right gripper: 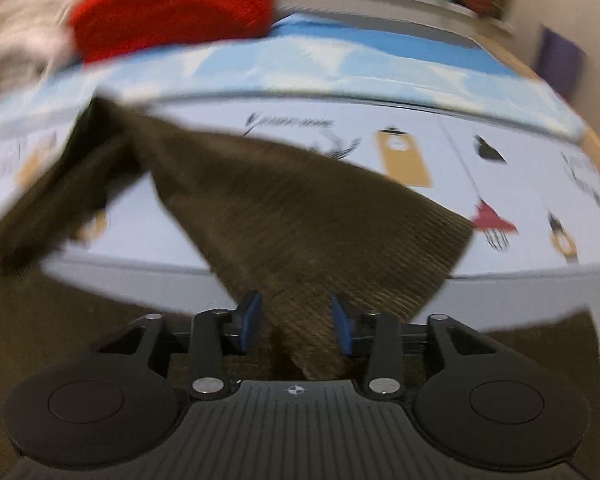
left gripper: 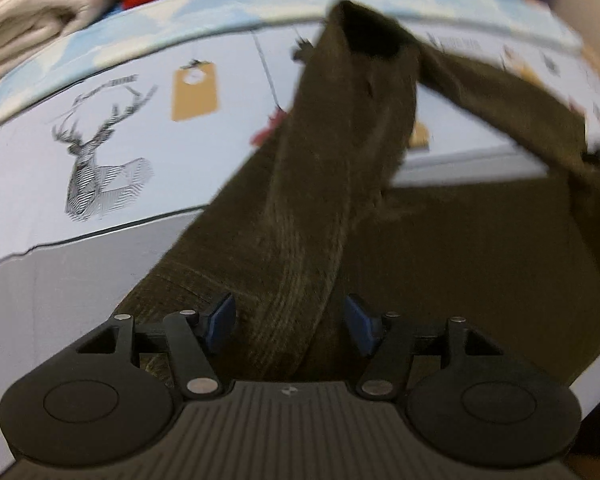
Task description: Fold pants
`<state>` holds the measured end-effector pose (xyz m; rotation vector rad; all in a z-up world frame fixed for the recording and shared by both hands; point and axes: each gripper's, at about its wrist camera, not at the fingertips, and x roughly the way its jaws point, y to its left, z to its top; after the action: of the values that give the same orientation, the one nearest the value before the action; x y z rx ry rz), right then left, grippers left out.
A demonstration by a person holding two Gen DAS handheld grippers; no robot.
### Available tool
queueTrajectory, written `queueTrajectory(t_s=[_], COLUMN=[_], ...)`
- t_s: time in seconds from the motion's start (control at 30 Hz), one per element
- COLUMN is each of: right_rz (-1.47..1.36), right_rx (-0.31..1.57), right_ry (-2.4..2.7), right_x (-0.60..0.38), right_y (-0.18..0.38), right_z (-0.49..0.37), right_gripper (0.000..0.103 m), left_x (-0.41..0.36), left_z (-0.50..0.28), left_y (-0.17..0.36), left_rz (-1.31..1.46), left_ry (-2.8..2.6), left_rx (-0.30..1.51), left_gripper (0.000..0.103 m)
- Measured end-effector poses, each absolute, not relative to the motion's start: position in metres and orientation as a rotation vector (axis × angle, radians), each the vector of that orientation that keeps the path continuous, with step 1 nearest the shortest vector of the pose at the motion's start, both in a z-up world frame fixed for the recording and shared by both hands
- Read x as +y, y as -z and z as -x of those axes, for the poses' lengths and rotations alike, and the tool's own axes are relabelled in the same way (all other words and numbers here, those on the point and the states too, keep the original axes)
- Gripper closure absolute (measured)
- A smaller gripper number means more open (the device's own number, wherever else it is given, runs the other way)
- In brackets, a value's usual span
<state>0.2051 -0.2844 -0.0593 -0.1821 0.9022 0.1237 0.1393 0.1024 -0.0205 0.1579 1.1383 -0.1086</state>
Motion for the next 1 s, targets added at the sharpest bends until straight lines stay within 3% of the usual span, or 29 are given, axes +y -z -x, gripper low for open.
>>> queueTrajectory(t_s=[0.1,0.17,0.23,0.3,0.33,0.37,0.67,0.87,1.0], right_rz=[0.35,0.429,0.447,0.426,0.399,0.372,0.179,0.106,0.021], right_rx=[0.941,0.963,0.954,0.952,0.951,0.945,0.696,0.522,0.527], right_ry=[-0.139,-0.13,-0.147,-0.173,-0.18,-0.18,0.026,0.218,0.282], right_x=[-0.263,-0.261,-0.262,-0.268,-0.272,-0.279,-0.351,-0.415,-0.454], right_y=[0.084,0.096,0.1,0.098,0.096,0.093,0.016,-0.053,-0.085], right_z=[-0.213,-0.219,-0.221,-0.224,-0.226,-0.227,-0.215,-0.185,-0.187], right_gripper=[0.06,0.06,0.06,0.076,0.09,0.092,0.094,0.095,0.095], left_x=[0.093,0.091,0.091,0.099,0.104,0.111,0.19,0.195,0.182], left_z=[-0.141,-0.143,-0.144,-0.147,-0.152,-0.157,-0.2,-0.21,-0.219], left_y=[0.037,0.044,0.048,0.041,0.035,0.03,0.006,0.018,0.032], left_rz=[-0.265,-0.339,-0.403,-0.421,-0.428,-0.43,-0.234,-0.227,-0.27], left_ry=[0.105,0.087,0.082,0.043,-0.012,-0.075,-0.485,-0.498,-0.469], left_rx=[1.167,1.174,1.162,1.116,1.083,1.051,0.886,0.817,0.766], left_gripper=[0.037,0.044,0.075,0.09,0.09,0.09,0.097,0.098,0.098])
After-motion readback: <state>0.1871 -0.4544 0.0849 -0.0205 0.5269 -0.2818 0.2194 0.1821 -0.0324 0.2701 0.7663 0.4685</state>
